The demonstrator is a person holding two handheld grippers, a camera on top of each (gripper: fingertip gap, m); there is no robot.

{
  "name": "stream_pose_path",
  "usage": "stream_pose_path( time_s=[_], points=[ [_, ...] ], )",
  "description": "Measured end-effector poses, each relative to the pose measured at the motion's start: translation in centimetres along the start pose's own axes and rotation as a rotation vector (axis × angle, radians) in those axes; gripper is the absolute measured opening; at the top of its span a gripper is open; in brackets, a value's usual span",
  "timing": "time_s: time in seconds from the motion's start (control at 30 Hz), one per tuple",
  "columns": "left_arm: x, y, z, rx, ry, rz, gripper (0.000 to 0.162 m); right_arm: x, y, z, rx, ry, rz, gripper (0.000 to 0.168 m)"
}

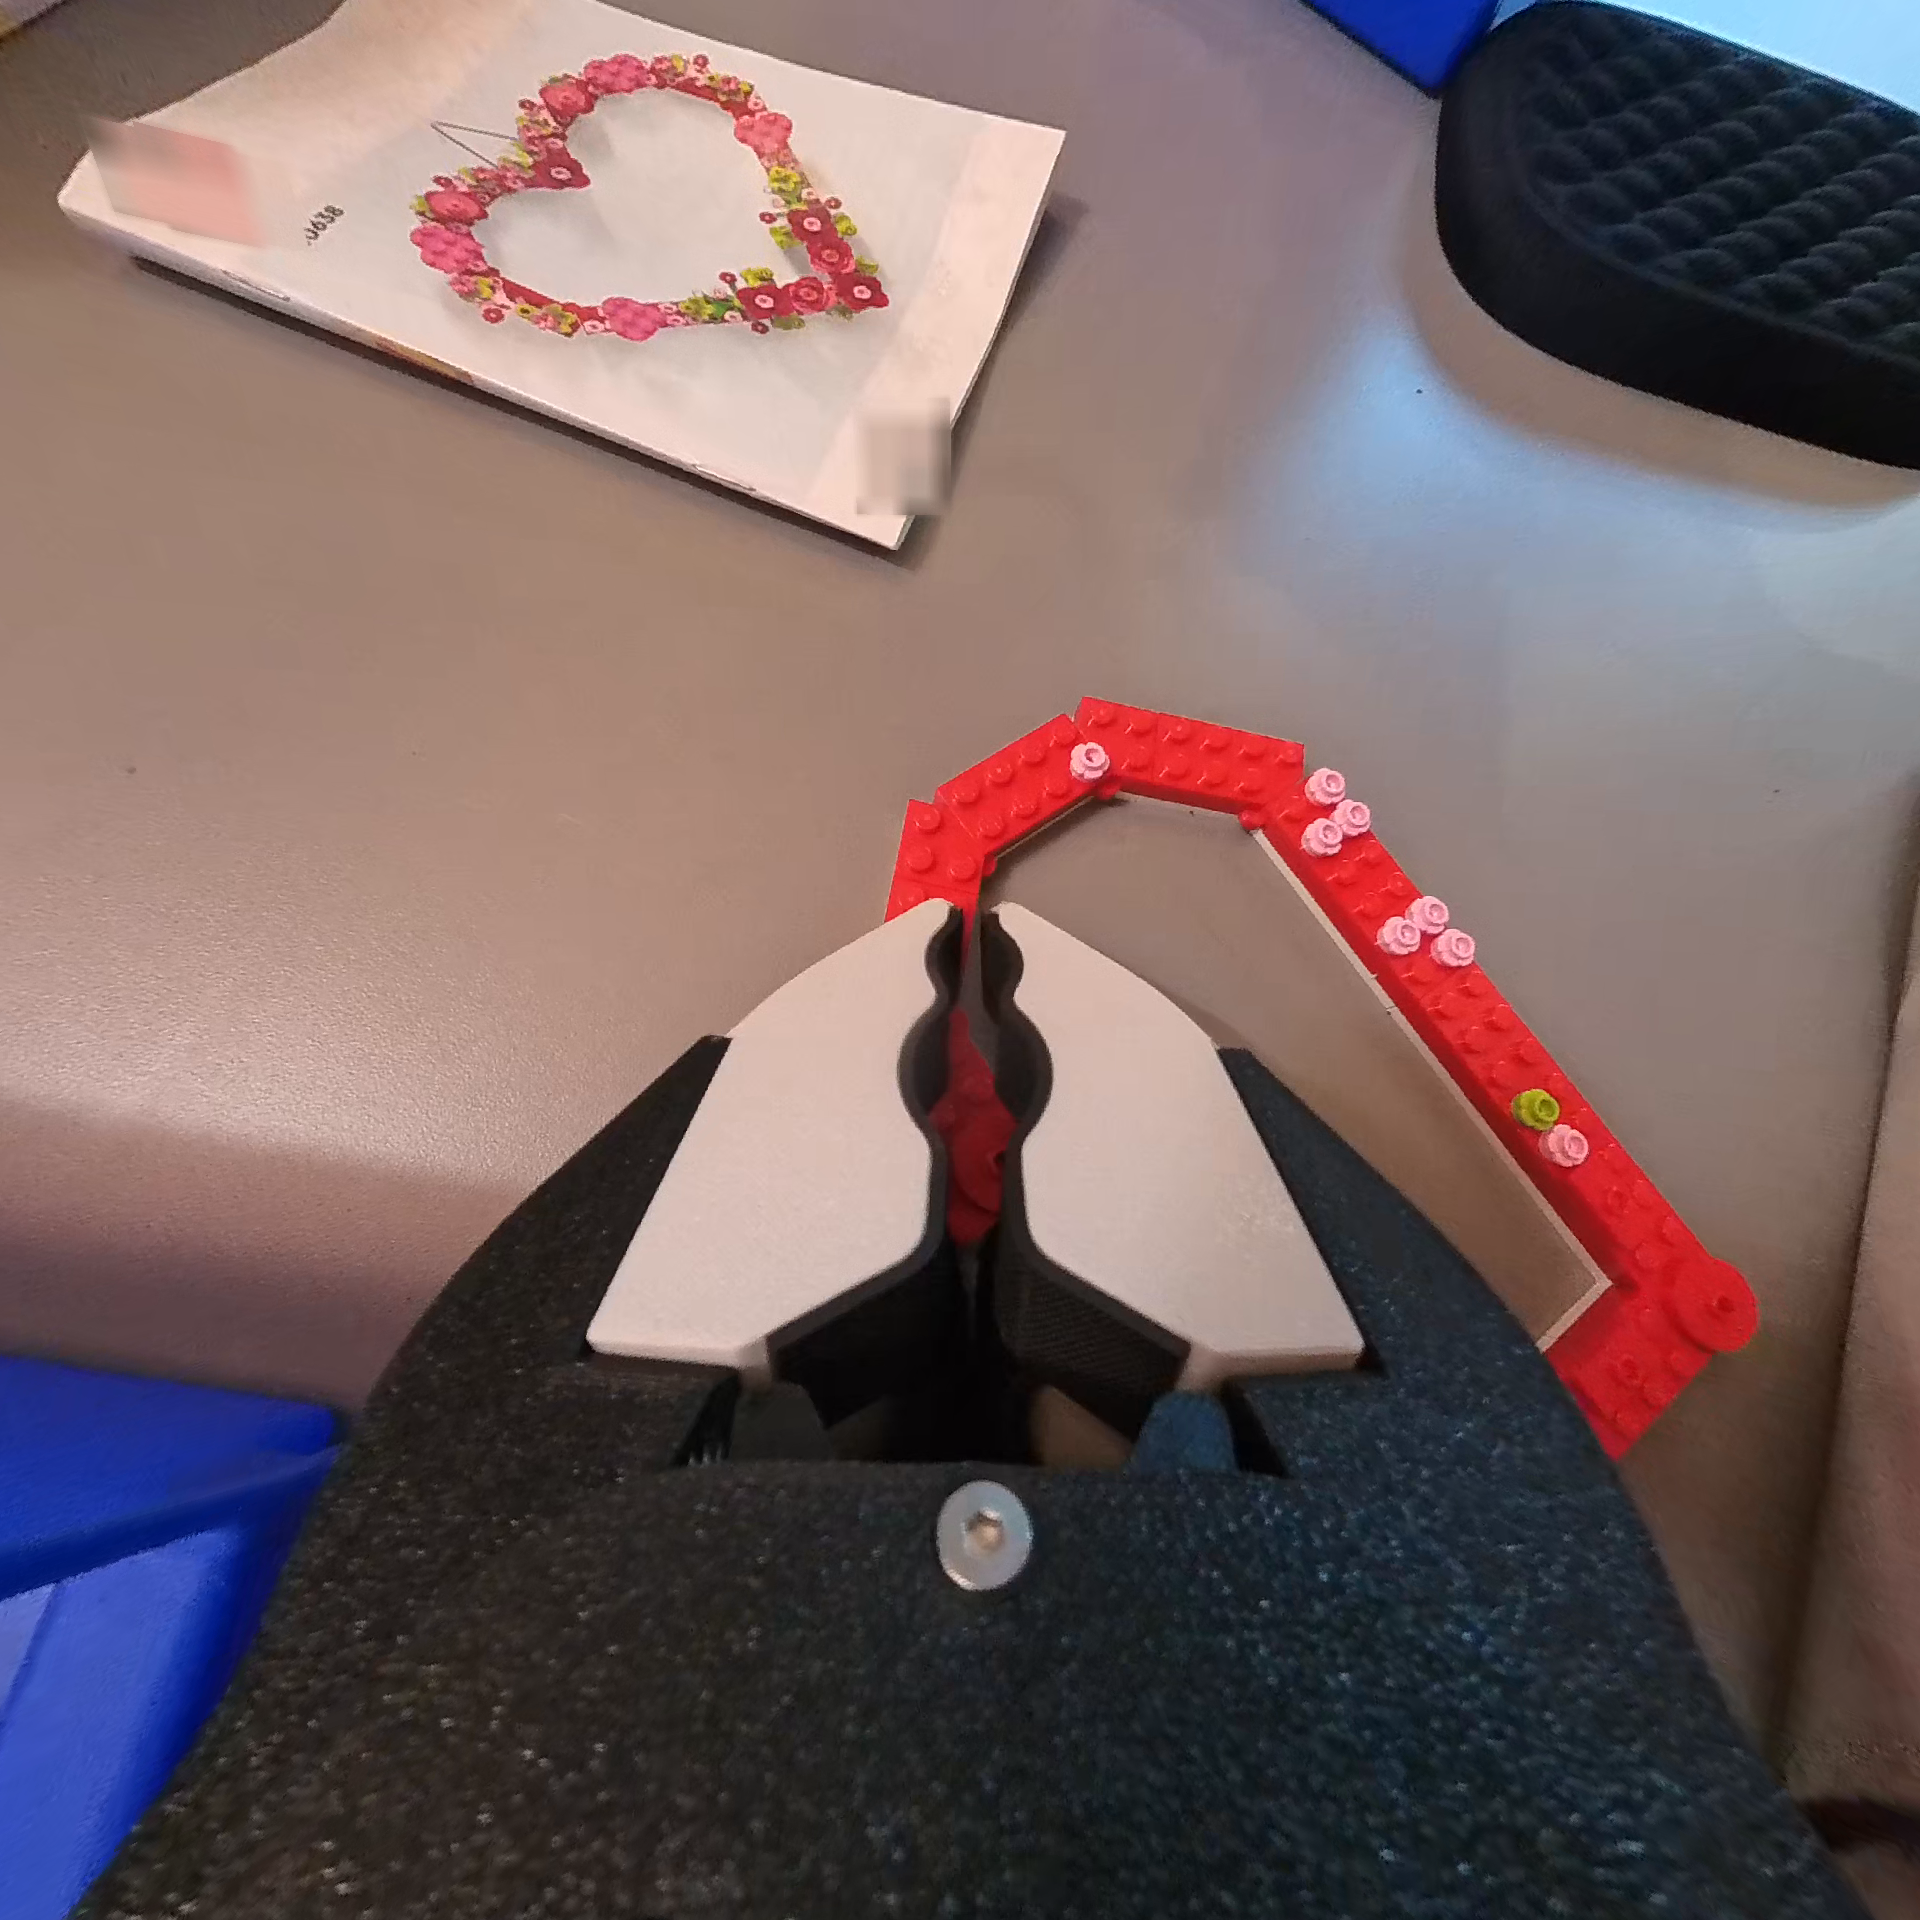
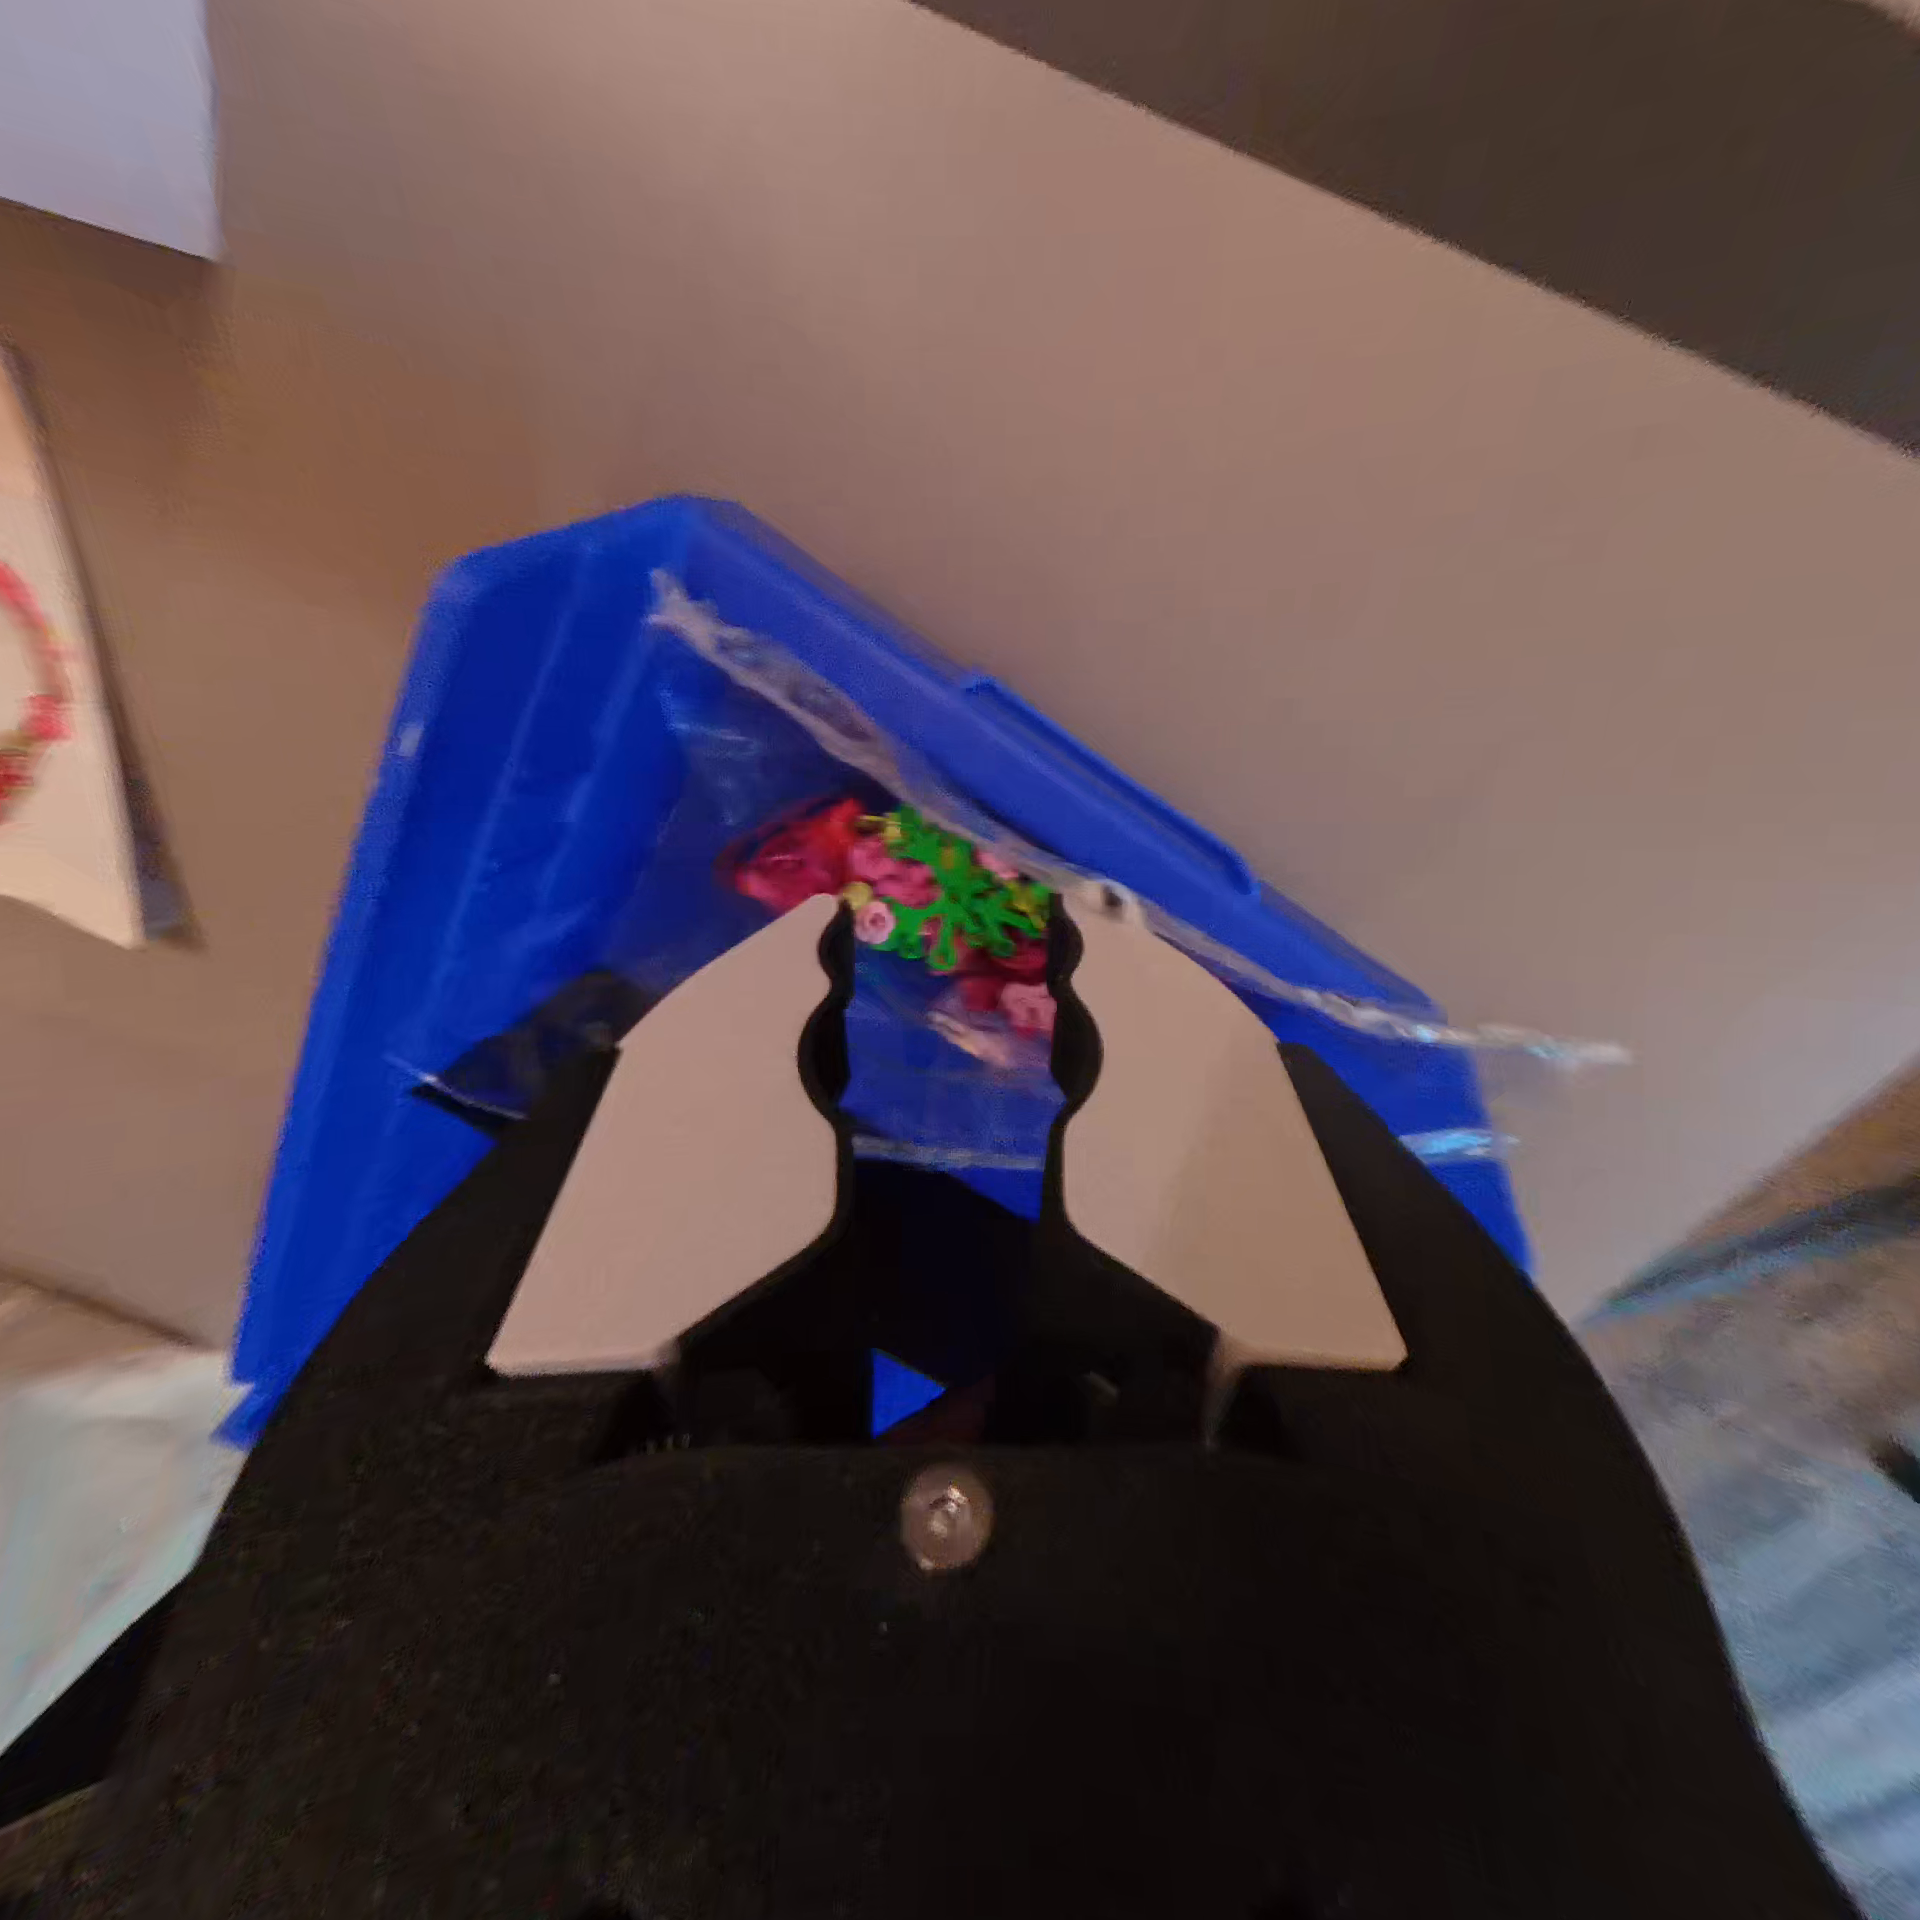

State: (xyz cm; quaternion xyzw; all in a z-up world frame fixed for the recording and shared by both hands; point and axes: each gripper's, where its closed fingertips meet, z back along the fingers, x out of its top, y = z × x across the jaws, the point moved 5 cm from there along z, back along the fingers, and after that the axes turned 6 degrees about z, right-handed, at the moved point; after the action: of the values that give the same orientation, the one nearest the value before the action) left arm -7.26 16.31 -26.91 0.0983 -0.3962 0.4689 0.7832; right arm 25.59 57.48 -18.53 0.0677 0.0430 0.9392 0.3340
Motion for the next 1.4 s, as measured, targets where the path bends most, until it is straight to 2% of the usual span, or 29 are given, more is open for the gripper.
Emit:
stream_pose_path(
  time_s=[0.1, 0.27, 0.43, 0.53, 0.6, 0.67, 0.7, 0.77, 0.83, 0.9, 1.0, 1.1, 1.17, 1.23, 1.4],
  points=[
    [0.0, 0.0, 0.0, -0.001, 0.0, 0.0, 0.004, -0.2, -0.6, 0.3, -0.089, 0.08, 0.0, 0.047],
    [0.0, 0.0, 0.0, 0.004, 0.0, -0.005, 0.003, -2.1, -1.3, 1.7, -0.212, 0.334, -0.076, 0.06],
    [0.0, -0.1, 0.0, 0.017, -0.002, -0.023, 0.004, -3.0, -2.3, 4.0, -0.336, 0.46, -0.121, 0.062],
    [0.0, -0.2, 0.0, 0.028, -0.003, -0.039, 0.005, -3.0, -2.8, 4.6, -0.363, 0.473, -0.144, 0.061],
    [0.0, -0.3, 0.0, 0.031, -0.004, -0.045, 0.005, -2.1, -3.3, 4.9, -0.412, 0.392, -0.095, 0.051],
    [0.0, -0.2, 0.0, 0.026, -0.003, -0.038, 0.005, -0.3, -2.9, 5.8, -0.448, 0.192, -0.042, 0.038],
    [0.0, -0.2, 0.0, 0.023, -0.003, -0.034, 0.005, 0.9, -2.0, 6.4, -0.444, 0.044, 0.002, 0.038],
    [0.0, -0.2, 0.0, 0.015, -0.002, -0.03, 0.005, 3.3, 2.6, 7.8, -0.373, -0.331, 0.165, 0.037],
    [0.0, -0.2, 0.1, 0.003, -0.002, -0.022, 0.006, 4.0, 10.7, 8.4, -0.19, -0.67, 0.419, 0.039],
    [0.1, -0.3, 0.1, -0.011, -0.007, -0.022, 0.005, 2.4, 19.5, 6.9, 0.003, -0.848, 0.649, 0.041],
    [0.7, -0.8, 0.2, -0.013, -0.059, -0.086, 0.004, -1.6, 30.8, 0.9, 0.225, -0.842, 0.893, 0.03],
    [1.9, -1.9, -0.2, 0.0, -0.119, -0.218, 0.005, -5.6, 38.5, -6.4, 0.355, -0.695, 1.108, 0.024],
    [2.5, -2.5, -0.8, 0.009, -0.117, -0.281, 0.005, -6.9, 40.6, -9.9, 0.315, -0.589, 1.198, 0.021],
    [2.8, -2.9, -1.2, 0.005, -0.109, -0.309, 0.005, -7.2, 41.0, -11.7, 0.252, -0.548, 1.242, 0.017],
    [2.2, -2.4, -2.3, 0.028, -0.044, -0.272, 0.004, -6.9, 41.5, -11.7, 0.313, -0.598, 1.19, 0.012]
  ],
)
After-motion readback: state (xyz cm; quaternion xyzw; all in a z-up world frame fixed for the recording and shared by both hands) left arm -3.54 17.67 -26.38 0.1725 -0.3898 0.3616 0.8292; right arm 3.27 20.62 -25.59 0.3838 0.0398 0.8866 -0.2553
